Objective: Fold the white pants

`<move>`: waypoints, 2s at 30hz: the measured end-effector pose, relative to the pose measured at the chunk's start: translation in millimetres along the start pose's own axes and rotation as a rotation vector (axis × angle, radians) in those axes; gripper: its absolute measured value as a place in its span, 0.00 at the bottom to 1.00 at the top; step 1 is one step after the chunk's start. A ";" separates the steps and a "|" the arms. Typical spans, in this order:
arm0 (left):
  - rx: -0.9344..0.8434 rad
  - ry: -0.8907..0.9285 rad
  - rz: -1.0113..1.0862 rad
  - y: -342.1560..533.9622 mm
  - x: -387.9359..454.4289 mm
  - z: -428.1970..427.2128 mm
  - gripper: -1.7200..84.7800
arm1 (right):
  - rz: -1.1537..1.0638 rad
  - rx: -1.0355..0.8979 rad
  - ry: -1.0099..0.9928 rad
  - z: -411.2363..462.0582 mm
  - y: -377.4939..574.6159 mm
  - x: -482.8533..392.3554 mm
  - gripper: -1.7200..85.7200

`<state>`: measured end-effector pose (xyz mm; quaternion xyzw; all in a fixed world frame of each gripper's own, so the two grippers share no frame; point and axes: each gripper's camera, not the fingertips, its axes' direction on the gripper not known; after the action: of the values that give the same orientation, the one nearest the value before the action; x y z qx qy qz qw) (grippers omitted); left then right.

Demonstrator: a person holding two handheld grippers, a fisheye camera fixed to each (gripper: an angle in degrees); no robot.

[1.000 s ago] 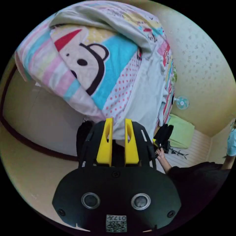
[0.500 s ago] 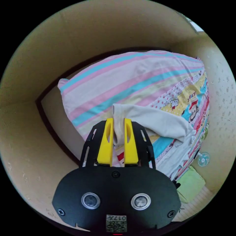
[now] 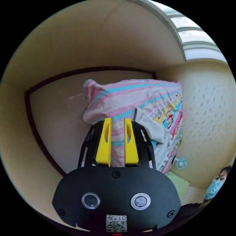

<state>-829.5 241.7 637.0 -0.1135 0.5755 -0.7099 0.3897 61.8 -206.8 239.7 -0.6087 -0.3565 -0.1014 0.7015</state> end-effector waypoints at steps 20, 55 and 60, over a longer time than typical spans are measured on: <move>0.057 0.306 0.649 153.2 289.2 100.2 0.09 | 0.051 0.157 -0.218 -31.4 27.8 69.6 0.05; -0.562 -0.057 0.603 516.9 139.5 403.0 0.13 | -0.151 1.365 -0.478 -267.4 -31.8 46.0 0.07; -0.514 -0.124 0.531 486.0 90.9 376.6 0.13 | -0.620 0.987 -0.509 -182.2 -125.5 -143.0 0.07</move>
<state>-455.5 -111.3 288.1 -0.0973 0.7196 -0.4083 0.5532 -45.6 -447.3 247.8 -0.0872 -0.6764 0.0243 0.7310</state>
